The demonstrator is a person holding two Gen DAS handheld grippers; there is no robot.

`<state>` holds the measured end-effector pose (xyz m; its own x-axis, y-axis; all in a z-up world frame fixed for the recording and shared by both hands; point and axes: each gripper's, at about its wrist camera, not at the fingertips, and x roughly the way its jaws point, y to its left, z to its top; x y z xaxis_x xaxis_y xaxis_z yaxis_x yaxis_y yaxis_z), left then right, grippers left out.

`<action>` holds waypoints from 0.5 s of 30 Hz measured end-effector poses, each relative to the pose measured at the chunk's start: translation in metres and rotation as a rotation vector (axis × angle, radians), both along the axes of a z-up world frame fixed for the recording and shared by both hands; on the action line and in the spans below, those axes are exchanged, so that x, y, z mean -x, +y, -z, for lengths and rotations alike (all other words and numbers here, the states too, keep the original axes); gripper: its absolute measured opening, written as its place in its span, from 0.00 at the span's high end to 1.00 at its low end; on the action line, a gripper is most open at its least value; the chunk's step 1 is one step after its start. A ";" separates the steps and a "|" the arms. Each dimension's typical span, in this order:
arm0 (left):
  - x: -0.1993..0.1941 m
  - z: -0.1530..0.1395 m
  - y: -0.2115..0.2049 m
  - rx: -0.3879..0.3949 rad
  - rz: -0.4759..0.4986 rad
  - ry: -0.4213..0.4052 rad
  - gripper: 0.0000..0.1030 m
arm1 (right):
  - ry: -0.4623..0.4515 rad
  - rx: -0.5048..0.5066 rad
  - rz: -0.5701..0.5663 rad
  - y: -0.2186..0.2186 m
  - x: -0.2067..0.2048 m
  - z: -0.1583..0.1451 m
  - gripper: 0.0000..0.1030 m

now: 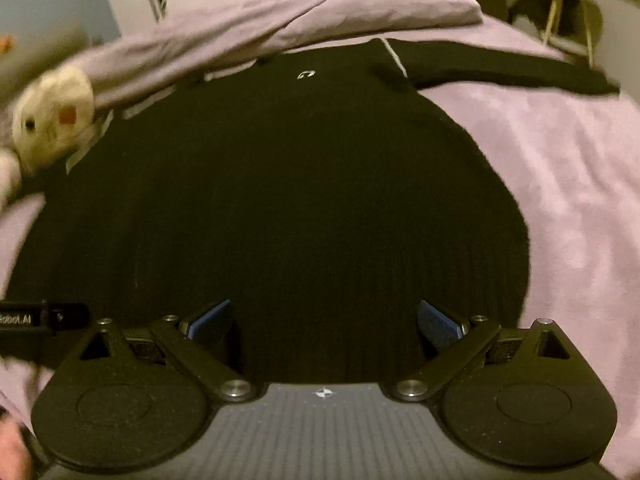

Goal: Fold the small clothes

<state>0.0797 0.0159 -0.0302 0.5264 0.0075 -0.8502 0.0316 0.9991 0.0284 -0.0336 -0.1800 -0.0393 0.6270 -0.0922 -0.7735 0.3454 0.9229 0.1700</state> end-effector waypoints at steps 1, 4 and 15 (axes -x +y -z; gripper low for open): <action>-0.011 -0.002 -0.001 -0.012 -0.003 -0.014 0.00 | 0.001 -0.038 0.001 -0.007 -0.002 0.005 0.04; -0.044 -0.005 -0.003 -0.036 -0.010 -0.058 0.00 | 0.015 -0.112 -0.031 -0.025 -0.005 0.012 0.04; -0.164 0.029 -0.011 -0.049 -0.138 -0.110 0.00 | -0.293 -0.115 0.250 -0.235 -0.042 -0.062 0.05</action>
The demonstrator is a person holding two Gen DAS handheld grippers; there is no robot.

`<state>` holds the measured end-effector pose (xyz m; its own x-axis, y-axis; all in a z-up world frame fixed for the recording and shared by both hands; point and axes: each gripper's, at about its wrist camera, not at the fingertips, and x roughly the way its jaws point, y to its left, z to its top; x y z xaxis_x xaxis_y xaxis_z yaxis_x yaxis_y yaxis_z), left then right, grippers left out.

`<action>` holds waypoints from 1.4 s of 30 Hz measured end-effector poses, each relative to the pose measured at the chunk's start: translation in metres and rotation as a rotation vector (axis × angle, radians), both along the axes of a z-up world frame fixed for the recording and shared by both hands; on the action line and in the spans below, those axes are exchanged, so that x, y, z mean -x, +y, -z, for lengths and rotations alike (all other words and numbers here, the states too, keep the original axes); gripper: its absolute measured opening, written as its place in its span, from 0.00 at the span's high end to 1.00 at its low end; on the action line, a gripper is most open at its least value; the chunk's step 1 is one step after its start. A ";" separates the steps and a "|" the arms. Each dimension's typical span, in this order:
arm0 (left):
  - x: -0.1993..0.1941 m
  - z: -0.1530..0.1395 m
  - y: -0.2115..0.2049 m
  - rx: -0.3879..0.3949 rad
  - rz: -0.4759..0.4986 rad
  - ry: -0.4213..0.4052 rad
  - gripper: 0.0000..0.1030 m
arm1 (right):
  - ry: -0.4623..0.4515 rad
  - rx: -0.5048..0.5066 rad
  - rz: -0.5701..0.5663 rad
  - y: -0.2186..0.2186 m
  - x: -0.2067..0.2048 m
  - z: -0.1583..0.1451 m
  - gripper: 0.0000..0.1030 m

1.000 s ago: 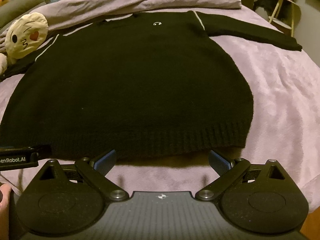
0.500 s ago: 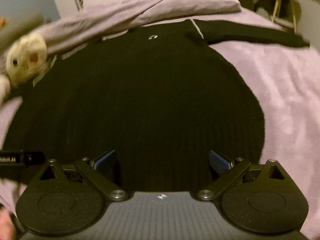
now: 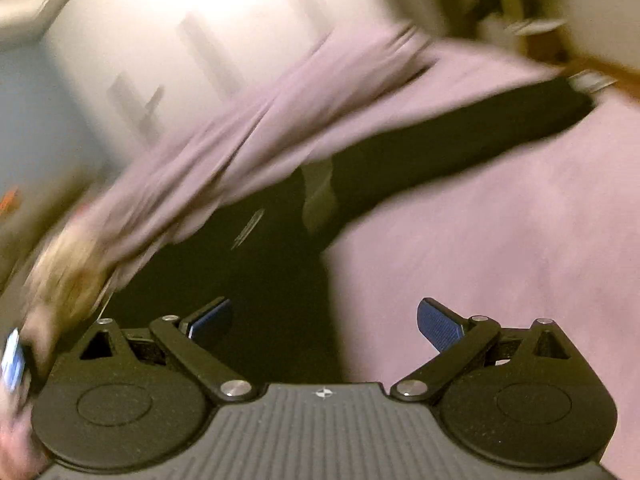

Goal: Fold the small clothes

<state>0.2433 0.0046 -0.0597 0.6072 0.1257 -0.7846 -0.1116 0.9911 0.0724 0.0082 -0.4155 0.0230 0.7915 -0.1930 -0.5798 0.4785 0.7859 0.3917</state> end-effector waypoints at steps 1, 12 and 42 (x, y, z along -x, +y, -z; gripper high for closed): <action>-0.005 0.005 -0.001 0.000 -0.006 0.004 0.00 | 0.004 -0.010 0.082 -0.035 -0.008 0.003 0.08; 0.009 0.027 -0.002 -0.011 -0.010 -0.230 0.00 | -0.103 -0.213 0.544 -0.220 -0.050 0.062 0.59; 0.000 -0.024 0.044 0.262 0.052 -0.224 0.00 | 0.022 0.230 -0.457 0.169 -0.253 0.053 0.81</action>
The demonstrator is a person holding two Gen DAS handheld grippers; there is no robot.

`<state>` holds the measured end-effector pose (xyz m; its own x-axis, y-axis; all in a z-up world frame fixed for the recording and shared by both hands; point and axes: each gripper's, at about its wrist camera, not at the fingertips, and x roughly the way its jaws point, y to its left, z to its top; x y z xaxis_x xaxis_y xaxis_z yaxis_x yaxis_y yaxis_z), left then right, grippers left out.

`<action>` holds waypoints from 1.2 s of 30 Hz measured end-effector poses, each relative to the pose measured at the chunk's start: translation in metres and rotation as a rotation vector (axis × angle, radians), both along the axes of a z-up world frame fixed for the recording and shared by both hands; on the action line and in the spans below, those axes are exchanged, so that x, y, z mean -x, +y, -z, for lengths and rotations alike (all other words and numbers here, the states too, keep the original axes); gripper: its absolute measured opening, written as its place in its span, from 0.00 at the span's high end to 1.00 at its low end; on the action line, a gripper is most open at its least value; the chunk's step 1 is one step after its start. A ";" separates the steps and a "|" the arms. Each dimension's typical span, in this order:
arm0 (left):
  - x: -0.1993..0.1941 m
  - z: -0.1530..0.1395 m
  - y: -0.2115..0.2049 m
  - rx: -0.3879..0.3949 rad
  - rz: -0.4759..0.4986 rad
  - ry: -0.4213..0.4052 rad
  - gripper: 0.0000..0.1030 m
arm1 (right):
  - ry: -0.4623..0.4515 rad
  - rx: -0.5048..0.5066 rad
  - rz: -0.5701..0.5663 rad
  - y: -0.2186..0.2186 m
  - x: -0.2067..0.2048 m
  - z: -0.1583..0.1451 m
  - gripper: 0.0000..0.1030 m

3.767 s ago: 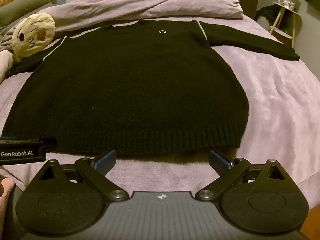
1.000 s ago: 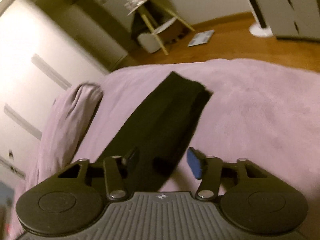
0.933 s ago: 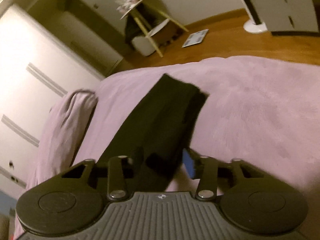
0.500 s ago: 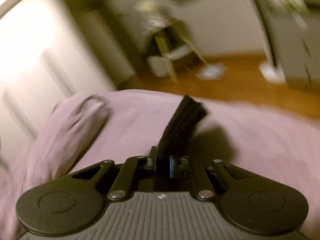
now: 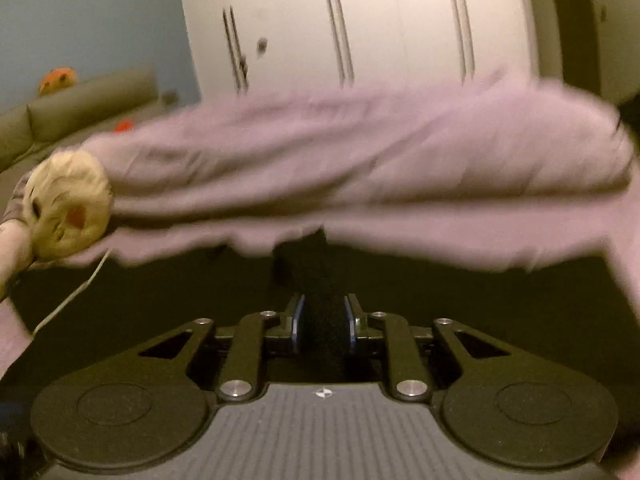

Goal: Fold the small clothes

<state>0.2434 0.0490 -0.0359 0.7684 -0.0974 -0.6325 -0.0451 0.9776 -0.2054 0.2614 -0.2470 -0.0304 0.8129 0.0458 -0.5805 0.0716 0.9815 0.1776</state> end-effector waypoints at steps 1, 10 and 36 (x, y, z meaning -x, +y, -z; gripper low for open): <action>-0.004 -0.004 -0.001 0.003 0.026 -0.004 0.00 | -0.009 -0.049 0.049 -0.005 0.013 0.003 0.80; -0.088 0.000 -0.052 0.250 0.199 0.063 0.00 | -0.049 -0.236 0.419 -0.094 0.124 0.047 0.79; -0.155 -0.022 -0.048 0.248 0.085 0.018 0.82 | -0.131 -0.322 0.378 -0.095 0.134 0.064 0.73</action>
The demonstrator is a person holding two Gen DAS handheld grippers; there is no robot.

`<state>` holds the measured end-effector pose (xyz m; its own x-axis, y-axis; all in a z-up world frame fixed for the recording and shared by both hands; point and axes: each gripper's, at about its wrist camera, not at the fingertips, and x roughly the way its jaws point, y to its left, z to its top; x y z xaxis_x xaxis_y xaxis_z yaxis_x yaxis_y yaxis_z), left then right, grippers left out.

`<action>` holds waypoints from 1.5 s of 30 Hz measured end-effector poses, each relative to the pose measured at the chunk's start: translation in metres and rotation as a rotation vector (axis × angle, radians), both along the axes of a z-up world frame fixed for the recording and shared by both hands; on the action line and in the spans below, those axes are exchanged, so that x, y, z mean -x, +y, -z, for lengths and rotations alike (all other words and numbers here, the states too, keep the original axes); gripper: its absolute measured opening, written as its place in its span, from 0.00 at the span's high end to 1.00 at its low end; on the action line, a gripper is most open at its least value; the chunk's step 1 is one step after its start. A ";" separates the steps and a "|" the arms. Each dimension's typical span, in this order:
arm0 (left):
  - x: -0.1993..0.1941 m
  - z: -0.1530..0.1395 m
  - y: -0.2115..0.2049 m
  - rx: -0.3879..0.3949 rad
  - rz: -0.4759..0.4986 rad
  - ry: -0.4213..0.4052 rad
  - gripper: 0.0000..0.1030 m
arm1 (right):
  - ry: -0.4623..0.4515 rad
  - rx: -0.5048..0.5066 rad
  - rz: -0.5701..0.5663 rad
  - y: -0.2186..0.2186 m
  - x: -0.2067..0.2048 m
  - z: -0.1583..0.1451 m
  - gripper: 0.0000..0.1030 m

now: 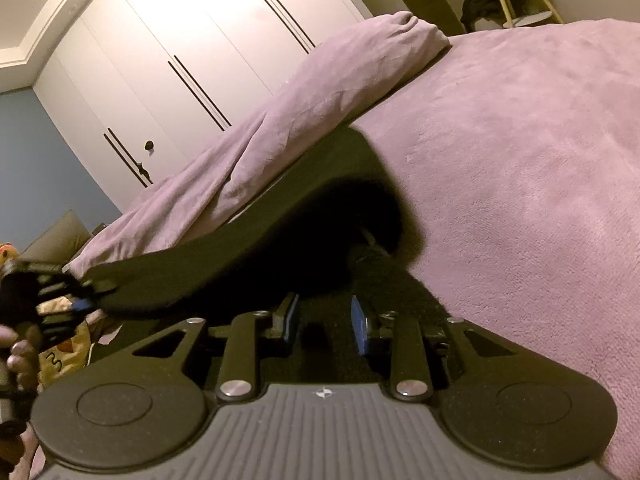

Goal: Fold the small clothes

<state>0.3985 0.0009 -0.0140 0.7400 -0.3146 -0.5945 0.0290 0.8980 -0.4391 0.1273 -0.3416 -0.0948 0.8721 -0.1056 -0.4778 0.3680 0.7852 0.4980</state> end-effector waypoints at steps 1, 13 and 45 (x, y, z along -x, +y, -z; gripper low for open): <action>0.004 0.001 0.011 -0.033 -0.022 -0.005 0.81 | 0.001 0.001 0.000 0.000 0.000 0.000 0.73; 0.007 0.045 0.043 -0.156 -0.020 0.057 0.29 | -0.053 -0.112 -0.038 -0.009 -0.006 -0.012 0.58; 0.012 0.051 0.061 -0.460 -0.082 0.051 0.52 | 0.099 0.109 -0.057 0.024 -0.062 -0.001 0.86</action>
